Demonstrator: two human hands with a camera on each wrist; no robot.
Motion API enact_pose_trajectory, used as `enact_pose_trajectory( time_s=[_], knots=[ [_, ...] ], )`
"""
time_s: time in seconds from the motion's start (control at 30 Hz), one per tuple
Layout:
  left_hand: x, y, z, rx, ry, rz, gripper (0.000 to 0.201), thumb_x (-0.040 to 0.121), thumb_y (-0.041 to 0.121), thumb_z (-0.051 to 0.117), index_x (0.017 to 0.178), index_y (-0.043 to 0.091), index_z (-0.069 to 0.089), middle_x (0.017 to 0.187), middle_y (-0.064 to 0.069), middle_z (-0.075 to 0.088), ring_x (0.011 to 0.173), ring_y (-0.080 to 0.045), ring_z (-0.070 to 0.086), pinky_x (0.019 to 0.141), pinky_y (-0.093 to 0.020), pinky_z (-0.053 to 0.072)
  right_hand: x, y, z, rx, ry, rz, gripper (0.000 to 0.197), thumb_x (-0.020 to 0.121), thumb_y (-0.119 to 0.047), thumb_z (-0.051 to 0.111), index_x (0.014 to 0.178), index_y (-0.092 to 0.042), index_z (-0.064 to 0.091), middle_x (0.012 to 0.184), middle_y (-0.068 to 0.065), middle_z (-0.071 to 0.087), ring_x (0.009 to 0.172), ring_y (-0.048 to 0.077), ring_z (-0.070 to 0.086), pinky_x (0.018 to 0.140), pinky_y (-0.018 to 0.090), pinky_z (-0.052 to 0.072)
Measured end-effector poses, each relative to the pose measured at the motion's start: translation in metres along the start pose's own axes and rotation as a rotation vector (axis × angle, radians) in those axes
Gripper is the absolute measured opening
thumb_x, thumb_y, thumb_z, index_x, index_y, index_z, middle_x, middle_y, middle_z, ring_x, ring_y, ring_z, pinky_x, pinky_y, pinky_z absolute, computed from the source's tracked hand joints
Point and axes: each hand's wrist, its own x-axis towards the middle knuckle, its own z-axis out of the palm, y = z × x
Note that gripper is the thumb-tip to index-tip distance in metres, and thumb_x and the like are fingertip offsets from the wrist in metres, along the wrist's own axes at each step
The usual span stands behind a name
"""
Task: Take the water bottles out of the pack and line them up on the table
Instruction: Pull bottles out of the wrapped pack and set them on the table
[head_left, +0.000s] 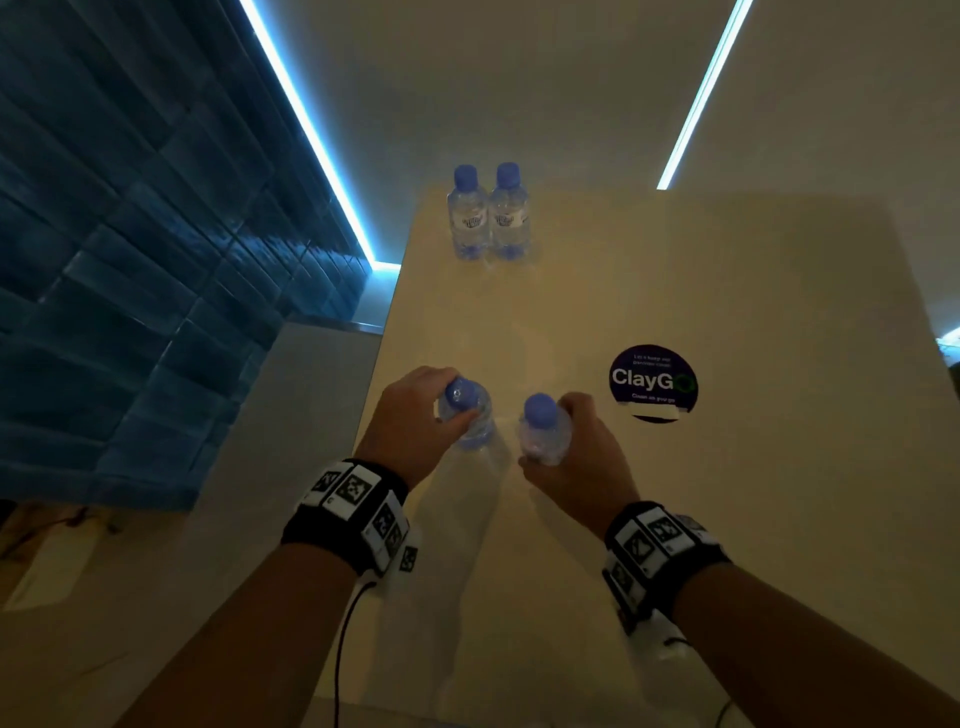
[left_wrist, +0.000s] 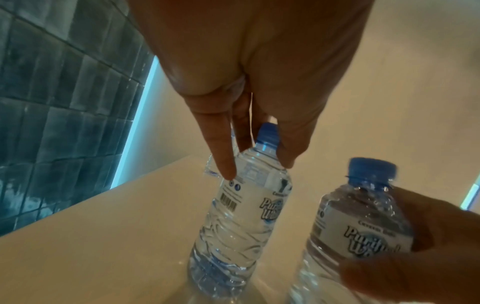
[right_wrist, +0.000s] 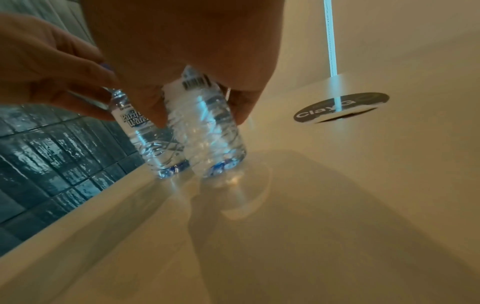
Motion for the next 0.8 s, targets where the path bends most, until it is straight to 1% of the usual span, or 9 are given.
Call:
enact_pose_trajectory(
  time_s=[0.1,0.17,0.3,0.5,0.57,0.63,0.7,0.73,0.8],
  knots=[
    [-0.007,-0.006,-0.002,-0.086,0.026,-0.016,0.024,0.074,0.028,0.072,0.094,0.017,0.066,0.090,0.002,0.067,0.084,-0.017,0.062,0.077,-0.038,0.052,0.009,-0.005,0.014,0.059,-0.036,-0.018,0.061,0.066,-0.026,0.078,0.109,-0.024,0.035,0.094,0.000,0.062,0.079,0.020,0.062,0.066,0.038,0.053],
    [-0.008,-0.008,-0.002,-0.112,0.028,-0.031,0.027,0.075,0.024,0.077,0.099,0.018,0.067,0.094,0.004,0.067,0.088,-0.015,0.063,0.080,-0.037,0.052,0.013,-0.008,0.022,0.084,-0.036,-0.031,0.058,0.068,-0.022,0.077,0.108,-0.023,0.035,0.091,0.001,0.062,0.076,0.021,0.062,0.064,0.037,0.052],
    [-0.008,-0.009,-0.002,-0.111,0.029,-0.033,0.028,0.074,0.021,0.080,0.099,0.019,0.069,0.095,0.005,0.067,0.088,-0.011,0.063,0.080,-0.035,0.053,0.019,-0.013,0.026,0.083,-0.048,-0.054,0.058,0.070,-0.021,0.077,0.112,-0.021,0.037,0.091,-0.002,0.061,0.073,0.017,0.060,0.063,0.028,0.045],
    [-0.008,-0.006,0.001,-0.089,0.018,-0.062,0.028,0.071,0.023,0.081,0.096,0.020,0.069,0.094,0.005,0.065,0.084,-0.009,0.063,0.078,-0.034,0.055,0.023,-0.016,0.016,0.002,-0.080,-0.049,0.050,0.069,-0.023,0.076,0.103,-0.025,0.040,0.089,-0.003,0.064,0.075,0.022,0.062,0.065,0.036,0.052],
    [-0.009,-0.004,0.000,-0.078,0.017,-0.083,0.029,0.071,0.024,0.082,0.097,0.022,0.069,0.094,0.005,0.064,0.084,-0.009,0.064,0.078,-0.033,0.055,0.025,-0.017,0.014,-0.006,-0.100,-0.053,0.052,0.068,-0.024,0.077,0.105,-0.025,0.040,0.090,-0.003,0.065,0.077,0.023,0.063,0.066,0.036,0.052],
    [-0.010,-0.004,-0.002,-0.070,-0.005,-0.110,0.031,0.071,0.029,0.082,0.098,0.024,0.068,0.097,0.005,0.064,0.086,-0.010,0.065,0.079,-0.032,0.056,0.027,-0.017,0.012,-0.013,-0.141,-0.057,0.067,0.065,-0.028,0.081,0.117,-0.025,0.040,0.102,-0.001,0.065,0.089,0.022,0.064,0.073,0.033,0.052],
    [-0.014,-0.003,-0.008,-0.033,-0.024,-0.145,0.042,0.068,0.040,0.080,0.104,0.026,0.065,0.106,0.005,0.062,0.092,-0.012,0.065,0.082,-0.032,0.056,0.024,-0.014,0.007,0.003,-0.197,-0.043,0.095,0.060,-0.034,0.087,0.136,-0.023,0.031,0.124,0.003,0.058,0.108,0.021,0.060,0.089,0.032,0.049],
    [-0.018,-0.002,-0.013,0.024,-0.031,-0.153,0.054,0.066,0.045,0.080,0.113,0.025,0.061,0.115,0.004,0.058,0.099,-0.014,0.062,0.085,-0.034,0.055,0.019,-0.012,0.002,0.019,-0.214,-0.031,0.105,0.058,-0.039,0.088,0.142,-0.022,0.026,0.134,0.005,0.051,0.117,0.020,0.054,0.095,0.032,0.046],
    [-0.030,0.008,-0.025,0.215,-0.030,-0.079,0.074,0.068,0.051,0.078,0.130,0.019,0.051,0.131,-0.001,0.048,0.118,-0.018,0.051,0.095,-0.037,0.049,0.008,-0.003,-0.019,0.017,-0.224,-0.018,0.108,0.061,-0.046,0.085,0.145,-0.022,0.023,0.144,0.004,0.041,0.126,0.017,0.046,0.102,0.030,0.040]
  ],
)
